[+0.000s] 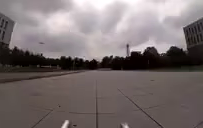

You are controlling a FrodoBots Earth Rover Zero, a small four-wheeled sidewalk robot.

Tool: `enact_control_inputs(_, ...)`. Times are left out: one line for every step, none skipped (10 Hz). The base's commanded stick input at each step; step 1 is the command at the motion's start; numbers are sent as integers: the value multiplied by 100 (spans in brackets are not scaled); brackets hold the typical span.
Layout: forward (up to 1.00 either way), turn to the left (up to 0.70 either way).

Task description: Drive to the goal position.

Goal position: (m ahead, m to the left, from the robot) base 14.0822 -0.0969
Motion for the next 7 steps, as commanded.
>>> enact_control_inputs(100, 0)
enact_control_inputs(100, 0)
enact_control_inputs(100, 0)
enact_control_inputs(100, -10)
enact_control_inputs(100, -14)
enact_control_inputs(100, -9)
enact_control_inputs(100, 0)
